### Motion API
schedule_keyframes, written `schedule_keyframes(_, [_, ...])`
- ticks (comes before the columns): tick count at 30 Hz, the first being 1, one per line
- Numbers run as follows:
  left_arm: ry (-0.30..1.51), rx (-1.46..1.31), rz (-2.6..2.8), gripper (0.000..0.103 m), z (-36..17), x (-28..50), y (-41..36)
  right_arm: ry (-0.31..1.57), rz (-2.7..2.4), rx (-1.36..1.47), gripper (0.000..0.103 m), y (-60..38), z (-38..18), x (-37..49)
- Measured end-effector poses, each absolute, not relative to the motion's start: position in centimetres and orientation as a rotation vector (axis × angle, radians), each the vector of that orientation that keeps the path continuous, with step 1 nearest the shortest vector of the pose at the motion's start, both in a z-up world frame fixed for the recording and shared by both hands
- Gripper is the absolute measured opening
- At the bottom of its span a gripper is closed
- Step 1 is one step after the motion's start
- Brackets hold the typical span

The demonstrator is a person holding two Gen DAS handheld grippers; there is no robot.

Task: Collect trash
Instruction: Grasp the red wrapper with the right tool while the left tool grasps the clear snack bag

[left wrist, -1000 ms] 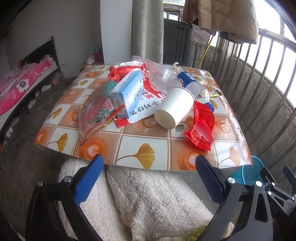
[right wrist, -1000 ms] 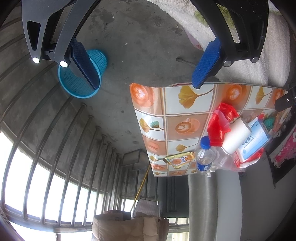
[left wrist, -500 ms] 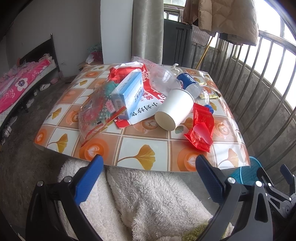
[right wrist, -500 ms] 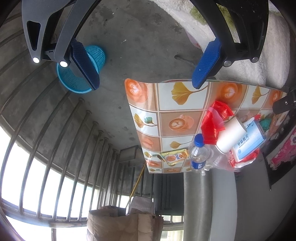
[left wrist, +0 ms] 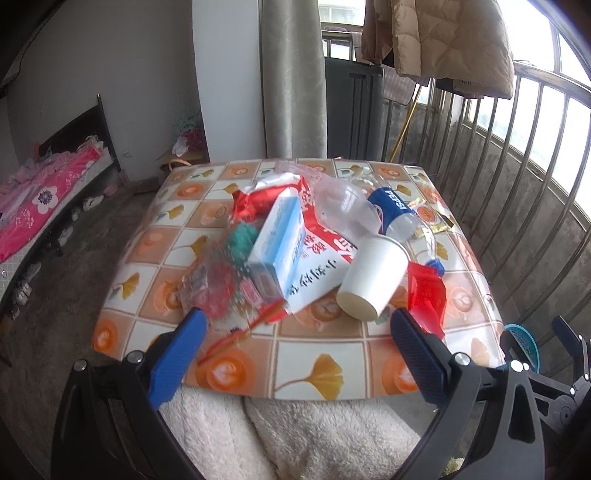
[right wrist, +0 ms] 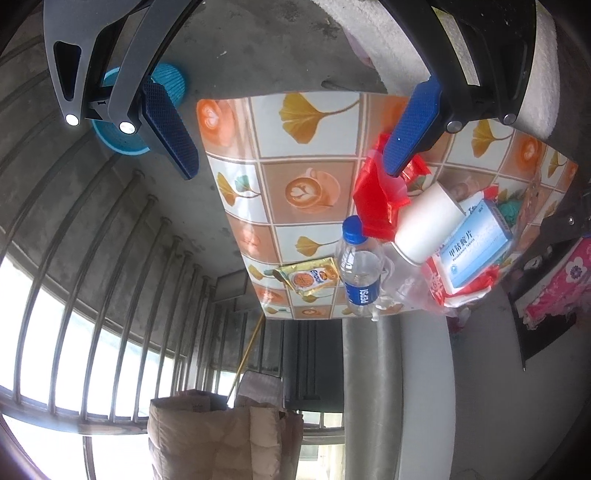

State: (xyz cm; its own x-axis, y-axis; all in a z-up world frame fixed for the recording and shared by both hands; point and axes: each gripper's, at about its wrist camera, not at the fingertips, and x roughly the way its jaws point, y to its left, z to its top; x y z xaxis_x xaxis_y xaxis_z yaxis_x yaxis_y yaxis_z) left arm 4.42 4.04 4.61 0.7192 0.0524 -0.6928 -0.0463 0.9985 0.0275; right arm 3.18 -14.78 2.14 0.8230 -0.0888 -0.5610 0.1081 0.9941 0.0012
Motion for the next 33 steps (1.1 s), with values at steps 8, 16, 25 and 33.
schedule_keyframes(8, [0.760,-0.024,0.000,0.098,4.8,7.0,7.1,0.550,-0.019,0.022,0.095,-13.4,3.4,6.3])
schedule_keyframes(16, [0.714,-0.240,-0.173,0.098,4.8,8.8,11.4,0.561,0.061,0.072,0.095,-13.1,3.8,9.2])
schedule_keyframes(25, [0.752,-0.052,-0.295,0.097,1.2,6.1,10.9,0.767,0.134,0.233,0.091,-14.3,0.8,11.4])
schedule_keyframes(33, [0.749,0.396,-0.107,0.083,-3.8,5.5,7.4,0.884,0.205,0.296,0.085,-13.1,-1.1,11.9])
